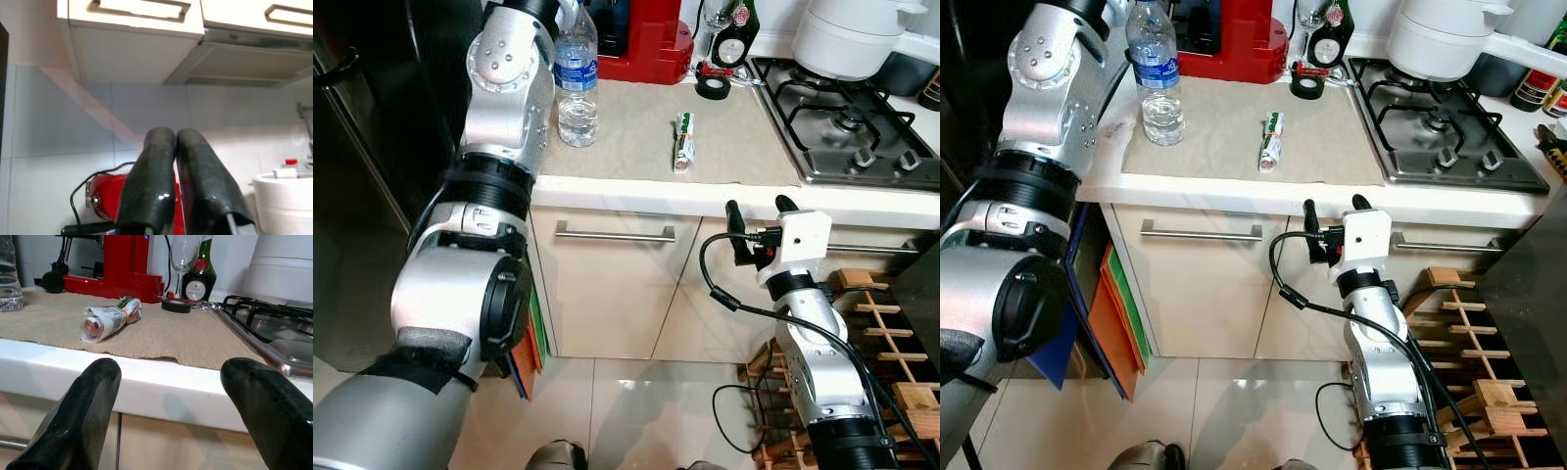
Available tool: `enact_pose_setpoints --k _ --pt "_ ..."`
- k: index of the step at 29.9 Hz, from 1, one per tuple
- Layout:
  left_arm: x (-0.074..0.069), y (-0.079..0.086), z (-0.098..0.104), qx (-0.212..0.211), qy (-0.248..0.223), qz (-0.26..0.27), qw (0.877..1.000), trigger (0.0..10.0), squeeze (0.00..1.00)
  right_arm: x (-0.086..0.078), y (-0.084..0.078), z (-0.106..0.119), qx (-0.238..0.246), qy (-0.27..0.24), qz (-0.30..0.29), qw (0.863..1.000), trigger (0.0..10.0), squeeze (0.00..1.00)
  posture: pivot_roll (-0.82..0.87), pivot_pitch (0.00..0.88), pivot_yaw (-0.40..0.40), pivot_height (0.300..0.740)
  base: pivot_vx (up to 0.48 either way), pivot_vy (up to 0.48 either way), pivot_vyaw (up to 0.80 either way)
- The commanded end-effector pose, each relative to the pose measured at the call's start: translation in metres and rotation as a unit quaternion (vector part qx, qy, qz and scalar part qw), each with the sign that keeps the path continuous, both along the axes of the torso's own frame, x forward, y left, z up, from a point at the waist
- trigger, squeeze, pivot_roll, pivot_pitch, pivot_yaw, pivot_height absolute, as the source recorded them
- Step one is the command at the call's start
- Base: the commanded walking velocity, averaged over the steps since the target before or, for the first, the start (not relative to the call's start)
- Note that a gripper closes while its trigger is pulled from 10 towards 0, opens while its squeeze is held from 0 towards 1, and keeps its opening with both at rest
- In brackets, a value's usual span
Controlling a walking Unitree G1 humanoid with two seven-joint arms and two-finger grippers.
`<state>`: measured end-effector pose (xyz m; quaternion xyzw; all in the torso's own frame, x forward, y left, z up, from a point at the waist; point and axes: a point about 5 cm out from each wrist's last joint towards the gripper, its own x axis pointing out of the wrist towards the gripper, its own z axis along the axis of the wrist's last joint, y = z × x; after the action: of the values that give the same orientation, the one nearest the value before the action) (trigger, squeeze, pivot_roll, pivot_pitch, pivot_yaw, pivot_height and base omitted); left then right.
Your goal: Restocking fridge
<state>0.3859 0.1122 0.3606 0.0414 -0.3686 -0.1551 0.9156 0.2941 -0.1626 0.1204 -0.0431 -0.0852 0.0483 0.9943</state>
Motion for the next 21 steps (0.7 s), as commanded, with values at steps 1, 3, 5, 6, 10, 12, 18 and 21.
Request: enact_pose_setpoints --k 1,3,5,6,10,12,18,21 --pt "-0.008 -0.002 -0.005 0.001 -0.011 -0.004 1.000 0.0 0.00 0.006 -0.001 0.010 0.001 -0.024 -0.017 1.000 10.0 0.00 -0.06 0.000 -0.041 0.740 0.000 0.000 0.00" --pt "-0.014 -0.001 -0.015 -0.009 -0.010 -0.002 1.000 10.0 0.00 0.009 -0.003 0.017 -0.006 -0.040 -0.038 0.998 10.0 0.00 -0.05 0.000 -0.039 0.740 0.000 0.000 0.00" --pt "-0.021 0.002 -0.026 -0.011 -0.013 0.013 1.000 10.0 0.00 0.010 -0.004 0.028 -0.005 -0.067 -0.047 0.997 10.0 0.00 -0.05 0.000 -0.034 0.740 0.000 0.000 0.00" --pt "-0.026 0.006 -0.037 -0.013 -0.007 0.023 1.000 10.0 0.00 0.009 -0.004 0.038 -0.012 -0.090 -0.051 0.995 10.0 0.00 -0.04 0.000 -0.032 0.740 0.000 0.000 0.00" --pt "-0.041 0.020 -0.073 -0.005 0.041 0.055 0.998 10.0 1.00 0.005 -0.003 0.055 -0.014 -0.127 -0.054 0.990 10.0 0.00 -0.02 0.000 -0.032 0.740 0.000 0.000 0.00" --pt "-0.048 0.022 -0.089 0.010 0.068 0.071 0.995 10.0 1.00 0.005 -0.002 0.059 -0.010 -0.134 -0.056 0.989 10.0 0.00 0.00 0.000 -0.034 0.740 0.000 0.000 0.00" --pt "-0.065 0.033 -0.112 -0.036 0.110 0.115 0.987 10.0 1.00 0.007 -0.002 0.067 -0.004 -0.155 -0.066 0.986 10.0 0.00 0.02 0.000 -0.044 0.740 0.000 0.000 0.00" --pt "-0.068 0.035 -0.128 -0.031 0.132 0.152 0.979 10.0 1.00 0.009 -0.004 0.061 0.000 -0.142 -0.074 0.987 10.0 0.00 0.02 0.000 -0.052 0.740 0.000 0.000 0.00"
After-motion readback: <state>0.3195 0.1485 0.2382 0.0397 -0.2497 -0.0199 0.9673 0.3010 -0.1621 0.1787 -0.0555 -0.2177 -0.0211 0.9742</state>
